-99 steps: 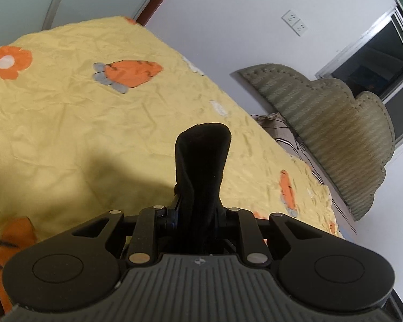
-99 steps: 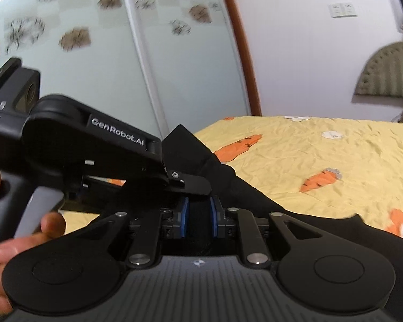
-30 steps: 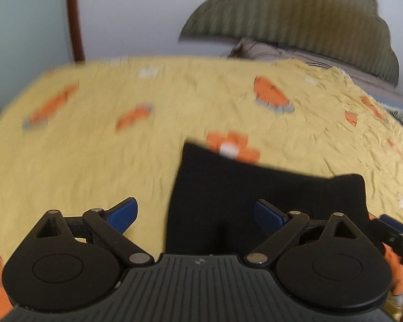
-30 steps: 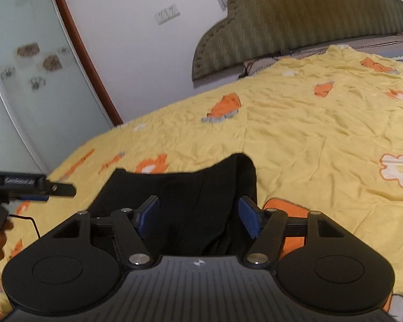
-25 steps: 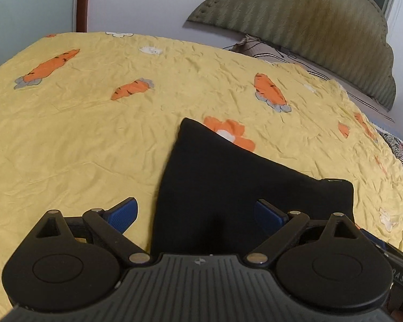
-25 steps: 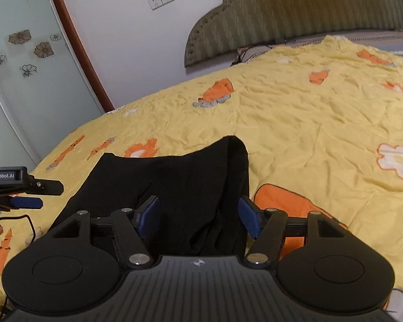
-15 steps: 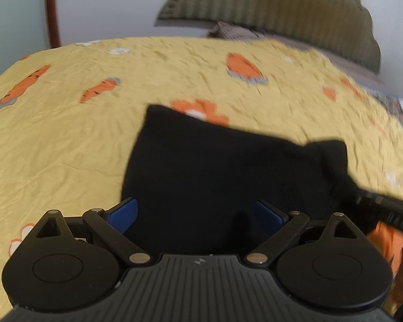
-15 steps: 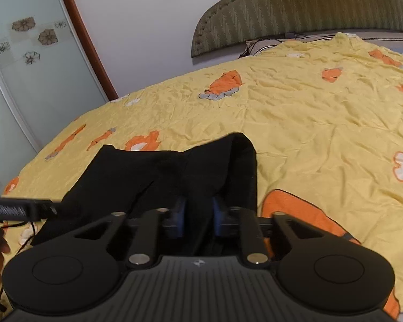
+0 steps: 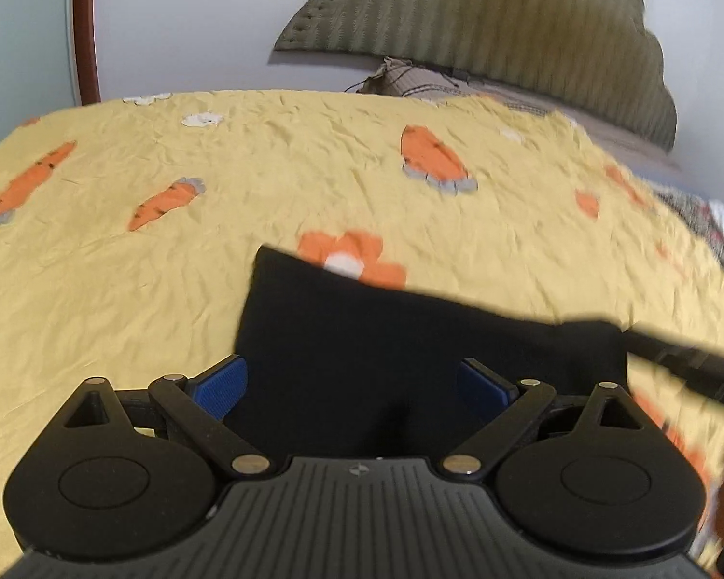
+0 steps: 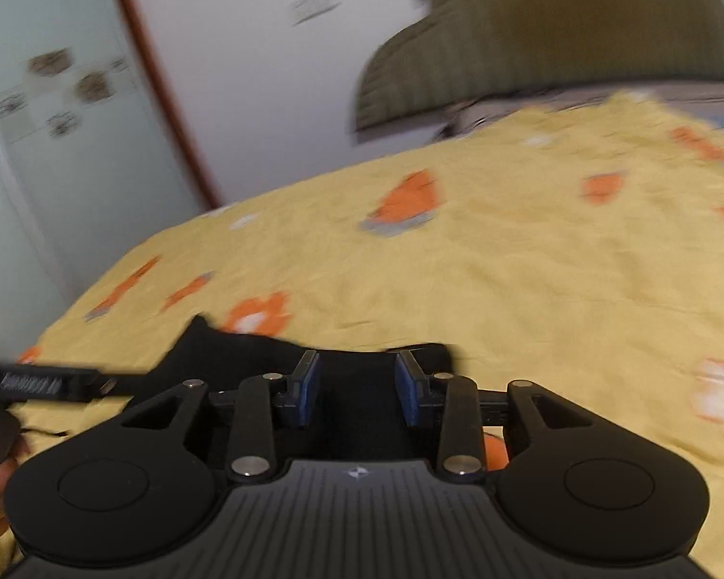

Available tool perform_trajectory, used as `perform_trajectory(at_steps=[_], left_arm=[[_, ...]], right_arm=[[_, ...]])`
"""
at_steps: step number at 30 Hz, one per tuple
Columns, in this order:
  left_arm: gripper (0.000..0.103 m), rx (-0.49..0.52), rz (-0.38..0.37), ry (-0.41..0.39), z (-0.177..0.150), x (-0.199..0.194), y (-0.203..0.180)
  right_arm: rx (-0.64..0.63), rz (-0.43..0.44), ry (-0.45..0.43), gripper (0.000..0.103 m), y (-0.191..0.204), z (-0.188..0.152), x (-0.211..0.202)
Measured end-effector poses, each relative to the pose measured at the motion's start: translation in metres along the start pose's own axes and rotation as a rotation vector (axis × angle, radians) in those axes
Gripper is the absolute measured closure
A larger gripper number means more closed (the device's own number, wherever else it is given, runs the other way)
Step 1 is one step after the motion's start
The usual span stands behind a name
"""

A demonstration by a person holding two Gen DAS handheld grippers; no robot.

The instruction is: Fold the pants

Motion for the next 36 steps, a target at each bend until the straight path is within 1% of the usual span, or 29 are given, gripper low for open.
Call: perform_trajectory(at_steps=[1,3,4,6,7,8,9,10,11,12,13,14,15,17,18,20,21,22,24,26,27,28,29,31,32,33,34,36], left_arm=[[0.008,-0.012,-0.002,0.012,0.005,0.009,-0.001],[0.008,-0.020,0.012,0.039,0.015,0.032,-0.004],[0.008,-0.013,0.030,0.051,0.019,0.047,-0.004],[0.018,0.005,0.097,0.072,0.021,0.066,0.001],[0.022,0.006,0.125,0.078,0.021,0.068,0.005],[0.019,0.001,0.116,0.069,0.020,0.065,0.006],[0.019,-0.003,0.087,0.054,0.019,0.059,0.006],[0.016,-0.008,0.071,0.045,0.017,0.054,0.008],[0.012,-0.015,0.062,0.034,0.015,0.049,0.008],[0.011,-0.017,0.058,0.022,0.015,0.047,0.006],[0.008,-0.003,0.062,0.008,0.014,0.048,0.004],[0.007,0.023,0.080,0.008,0.013,0.054,0.001],[0.008,0.051,0.104,0.025,0.012,0.062,-0.001],[0.016,0.094,0.137,0.060,0.007,0.070,-0.002],[0.017,0.096,0.133,0.055,0.006,0.066,-0.001],[0.014,0.078,0.094,0.015,0.006,0.049,0.001],[0.013,0.068,0.080,0.001,0.004,0.039,0.003],[0.010,0.061,0.067,-0.007,0.000,0.029,0.005],[0.009,0.054,0.050,-0.005,-0.015,0.015,0.010],[0.007,0.065,0.044,0.013,-0.036,0.009,0.015],[0.007,0.085,0.057,0.028,-0.047,0.011,0.016],[0.007,0.113,0.076,0.034,-0.055,0.013,0.017],[0.007,0.133,0.089,0.023,-0.059,0.011,0.018],[0.008,0.132,0.099,-0.007,-0.061,-0.003,0.021],[0.007,0.118,0.084,-0.008,-0.062,-0.008,0.023],[0.005,0.100,0.059,0.001,-0.064,-0.010,0.024],[0.001,0.096,0.046,0.014,-0.067,-0.009,0.024],[0.000,0.103,0.071,0.034,-0.073,0.001,0.029]], right_arm=[[-0.007,0.016,0.042,0.071,0.000,-0.002,0.016],[-0.042,-0.068,0.114,0.071,-0.013,-0.007,0.044],[-0.034,-0.075,0.118,0.073,-0.019,-0.007,0.050],[0.010,-0.071,0.094,0.073,-0.023,-0.001,0.045],[-0.008,-0.086,0.068,0.072,-0.019,0.004,0.036],[-0.037,-0.097,0.047,0.072,-0.014,0.006,0.027],[-0.066,-0.095,0.038,0.071,-0.007,0.007,0.020],[-0.090,-0.076,0.043,0.071,0.000,0.005,0.016],[-0.108,-0.055,0.060,0.071,0.005,0.001,0.018],[-0.124,-0.050,0.086,0.071,0.007,-0.003,0.023],[-0.145,-0.071,0.118,0.072,0.006,-0.010,0.033],[-0.159,-0.092,0.140,0.072,0.003,-0.014,0.042],[-0.145,-0.091,0.138,0.071,-0.002,-0.015,0.048],[-0.066,-0.082,0.118,0.071,-0.008,-0.011,0.042],[-0.071,-0.099,0.090,0.070,-0.004,-0.007,0.034],[-0.149,-0.146,0.061,0.070,0.007,-0.004,0.015],[-0.178,-0.141,0.059,0.070,0.014,-0.006,0.008],[-0.196,-0.119,0.065,0.070,0.023,-0.012,0.001],[-0.231,-0.075,0.102,0.070,0.036,-0.027,-0.003],[-0.270,-0.103,0.145,0.070,0.038,-0.046,0.001],[-0.275,-0.120,0.150,0.070,0.036,-0.051,0.002],[-0.248,-0.122,0.139,0.070,0.035,-0.051,0.001],[-0.213,-0.126,0.128,0.070,0.034,-0.047,-0.002],[-0.215,-0.137,0.082,0.069,0.043,-0.039,-0.016],[-0.224,-0.128,0.069,0.069,0.048,-0.039,-0.019],[-0.227,-0.105,0.071,0.069,0.054,-0.041,-0.020],[-0.229,-0.085,0.086,0.070,0.057,-0.047,-0.019],[-0.229,-0.100,0.121,0.070,0.054,-0.059,-0.010]])
Point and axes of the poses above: each gripper's, at about its wrist camera, not at the fingertips, and x roughly the way its jaws point, y to its left, z to its top, the point moved 8 cm from there along x, roughly the way its jaws point, and after that the axes turned 12 degrees about -x, right-handed, at the moved point
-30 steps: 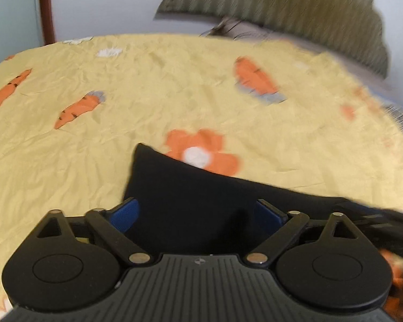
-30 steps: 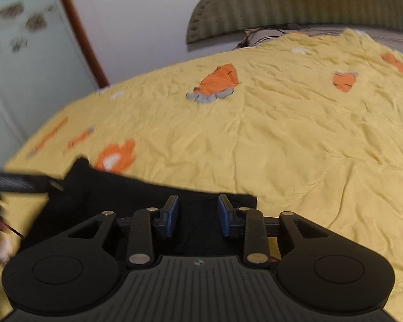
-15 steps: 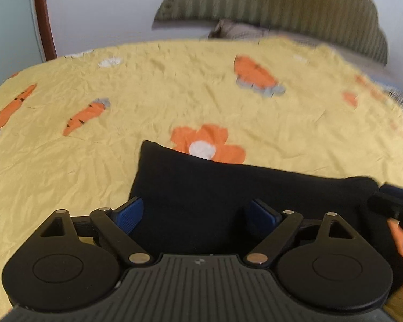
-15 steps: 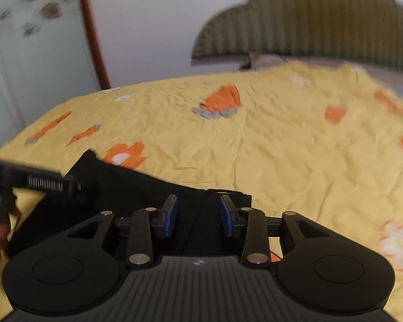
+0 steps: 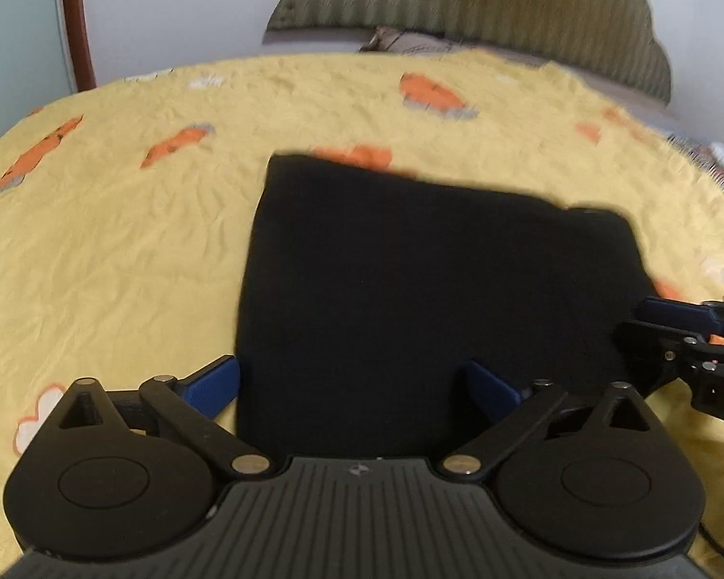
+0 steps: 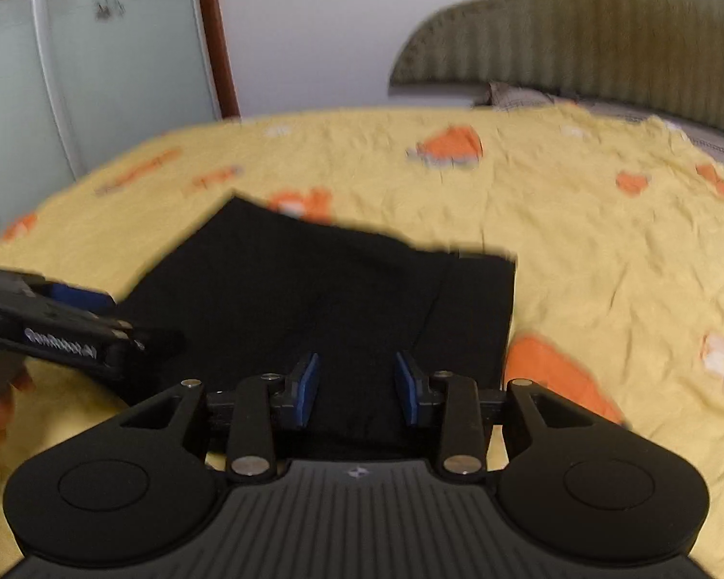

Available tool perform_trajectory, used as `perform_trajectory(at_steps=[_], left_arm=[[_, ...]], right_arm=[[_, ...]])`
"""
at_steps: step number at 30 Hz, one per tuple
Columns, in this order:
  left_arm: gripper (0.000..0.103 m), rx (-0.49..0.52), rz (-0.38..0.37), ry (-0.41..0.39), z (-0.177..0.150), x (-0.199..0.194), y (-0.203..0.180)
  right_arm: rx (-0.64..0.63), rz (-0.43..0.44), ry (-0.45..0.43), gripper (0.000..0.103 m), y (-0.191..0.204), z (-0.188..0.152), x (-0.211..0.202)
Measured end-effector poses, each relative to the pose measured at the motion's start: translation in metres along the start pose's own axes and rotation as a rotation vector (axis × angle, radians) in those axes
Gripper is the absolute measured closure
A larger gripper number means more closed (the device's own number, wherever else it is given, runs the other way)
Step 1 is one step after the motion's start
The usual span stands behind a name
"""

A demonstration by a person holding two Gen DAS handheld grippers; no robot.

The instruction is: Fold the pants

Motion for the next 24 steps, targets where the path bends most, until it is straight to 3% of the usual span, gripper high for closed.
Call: perform_trajectory(at_steps=[4,6,9,14,18,24], left_arm=[[0.005,-0.104,-0.044,0.026,0.003,-0.012,0.009],[0.004,-0.100,-0.037,-0.001,0.007,-0.018,0.009],[0.004,-0.051,0.009,0.022,0.002,-0.009,0.007],[0.004,-0.083,-0.020,0.027,0.002,-0.013,0.005],[0.004,-0.028,0.001,-0.002,0.002,-0.021,-0.003],[0.003,-0.020,0.005,0.010,-0.005,-0.018,-0.006]], right_arm=[[0.057,-0.020,-0.052,0.069,-0.001,0.008,-0.014],[0.052,-0.009,-0.071,0.069,0.003,0.009,-0.018],[0.045,-0.044,-0.015,0.070,0.002,-0.002,-0.001],[0.096,-0.073,-0.059,0.068,0.005,0.004,-0.019],[0.079,-0.072,-0.078,0.046,0.014,0.006,-0.027],[0.014,-0.144,-0.011,0.046,0.020,-0.004,-0.013]])
Point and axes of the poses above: each gripper's, at about its wrist camera, not at the fingertips, and x roughly the way its jaws point, y to its left, z to its top, the point moved 8 cm from there along x, roughly the way its jaws point, and after that the axes turned 12 degrees about -x, right-handed, at the moved point
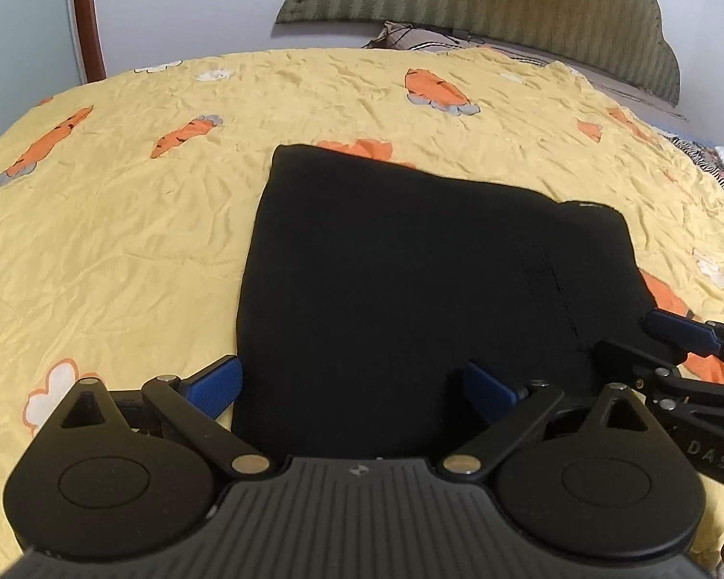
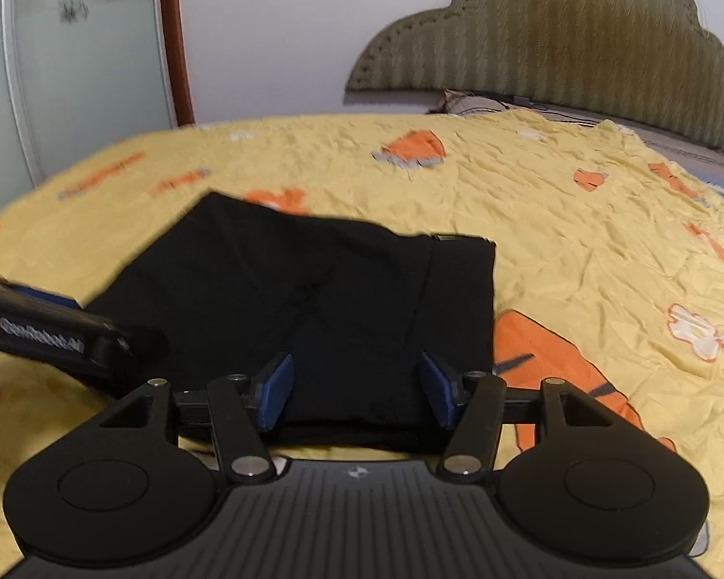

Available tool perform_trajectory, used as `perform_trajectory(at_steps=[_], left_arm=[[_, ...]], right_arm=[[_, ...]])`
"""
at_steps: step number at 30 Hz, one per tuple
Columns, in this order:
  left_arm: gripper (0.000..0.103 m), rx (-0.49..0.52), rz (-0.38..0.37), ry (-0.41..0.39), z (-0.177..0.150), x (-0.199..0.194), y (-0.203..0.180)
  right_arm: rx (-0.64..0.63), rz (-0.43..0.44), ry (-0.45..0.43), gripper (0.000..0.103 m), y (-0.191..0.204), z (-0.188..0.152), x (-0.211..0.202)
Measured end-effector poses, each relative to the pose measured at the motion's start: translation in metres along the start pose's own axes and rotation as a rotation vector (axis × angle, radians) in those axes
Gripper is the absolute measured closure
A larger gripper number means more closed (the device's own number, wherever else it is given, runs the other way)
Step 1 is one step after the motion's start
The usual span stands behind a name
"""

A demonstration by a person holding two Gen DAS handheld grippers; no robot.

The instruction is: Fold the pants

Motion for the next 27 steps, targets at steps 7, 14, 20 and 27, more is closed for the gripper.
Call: perform_trajectory(at_steps=[7,14,20,27], left_arm=[[0.002,0.009,0.008,-0.003,-0.001,0.002,0.001],[0.002,-0.003,0.009,-0.005,-0.003,0.000,0.003],[0.002,-0.008,0.005,-0.007,-0.005,-0.005,0.006],[0.002,-0.005,0.004,-0.014,-0.008,-0.009,0.006]], right_arm=[[-0.014,-0.025,0.006,0.045,0.003,0.000,-0.006],[-0.016,-0.047,0.018,0.042,0.007,-0.003,-0.006],[-0.008,-0.066,0.020,0.035,0.010,-0.002,-0.015],[0.009,-0.093,-0.006,0.031,0.009,-0.003,-0.027]])
Point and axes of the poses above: each gripper's, at about its wrist camera, not at the fingertips, and x roughly the way its jaws point, y to its left, z to its top, the point moved 8 cm from there along x, roughly the way its jaws point, and after that the axes turned 12 degrees about -x, right-handed, at the moved point
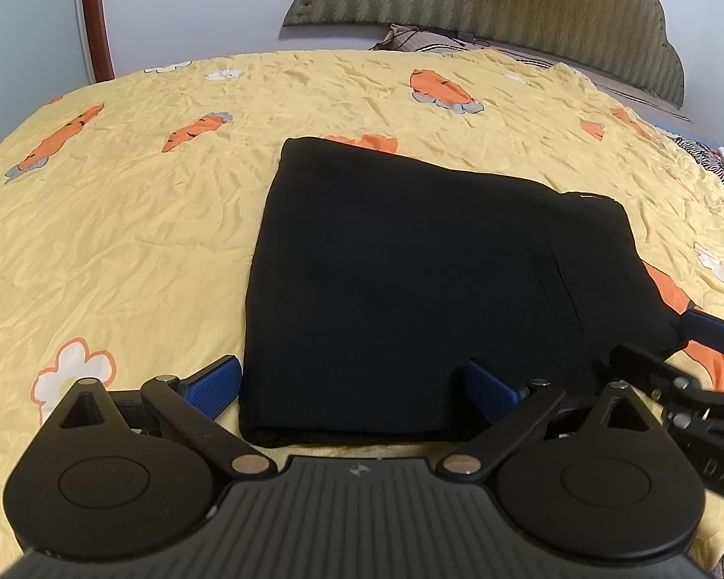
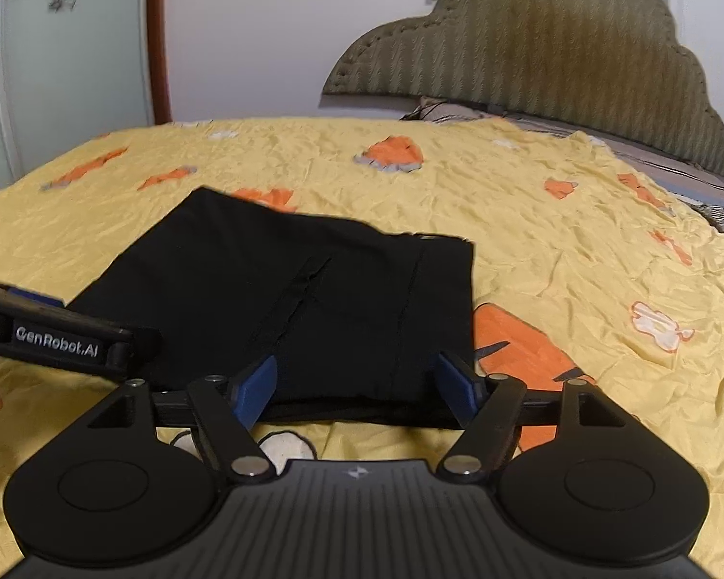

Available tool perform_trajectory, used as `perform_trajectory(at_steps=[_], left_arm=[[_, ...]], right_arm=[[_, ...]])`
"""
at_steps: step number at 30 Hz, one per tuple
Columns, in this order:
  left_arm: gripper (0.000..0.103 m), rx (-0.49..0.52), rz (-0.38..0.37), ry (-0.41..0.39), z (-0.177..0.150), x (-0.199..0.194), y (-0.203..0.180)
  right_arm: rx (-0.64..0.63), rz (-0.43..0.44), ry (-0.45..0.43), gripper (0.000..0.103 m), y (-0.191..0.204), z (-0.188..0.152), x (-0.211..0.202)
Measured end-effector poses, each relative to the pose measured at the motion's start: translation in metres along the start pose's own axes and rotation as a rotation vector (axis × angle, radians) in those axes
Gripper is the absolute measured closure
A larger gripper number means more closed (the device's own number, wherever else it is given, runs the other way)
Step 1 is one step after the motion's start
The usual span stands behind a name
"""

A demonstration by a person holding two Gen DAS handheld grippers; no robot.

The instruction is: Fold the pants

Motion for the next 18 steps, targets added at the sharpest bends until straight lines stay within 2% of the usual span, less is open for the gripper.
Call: perform_trajectory(at_steps=[3,7,10,12,16,18], left_arm=[[0.003,0.001,-0.007,-0.025,0.006,-0.007,0.003],[0.003,0.006,-0.026,-0.066,0.018,-0.016,0.002],[0.003,0.023,-0.043,-0.059,0.025,-0.014,-0.007],[0.003,0.041,-0.054,-0.052,0.026,-0.010,-0.017],[0.003,0.060,-0.037,-0.038,0.027,0.004,-0.030],[0.003,0.071,-0.039,-0.034,0.029,0.010,-0.036]], right_arm=[[0.067,-0.003,-0.025,0.031,-0.017,0.000,-0.002],[0.239,0.034,-0.024,0.031,-0.057,-0.006,0.011],[0.256,0.042,-0.032,0.031,-0.075,-0.001,0.025],[0.284,0.083,-0.054,0.031,-0.085,0.009,0.038],[0.396,0.170,-0.018,0.031,-0.110,0.021,0.082],[0.452,0.242,-0.024,0.031,-0.117,0.025,0.096]])
Point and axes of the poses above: each gripper's, at about its wrist camera, not at the fingertips, and x roughly the way its jaws point, y to its left, z to its top, the point moved 8 cm from there along x, roughly the way its jaws point, and after that the axes turned 12 degrees about -x, right-handed, at the moved point
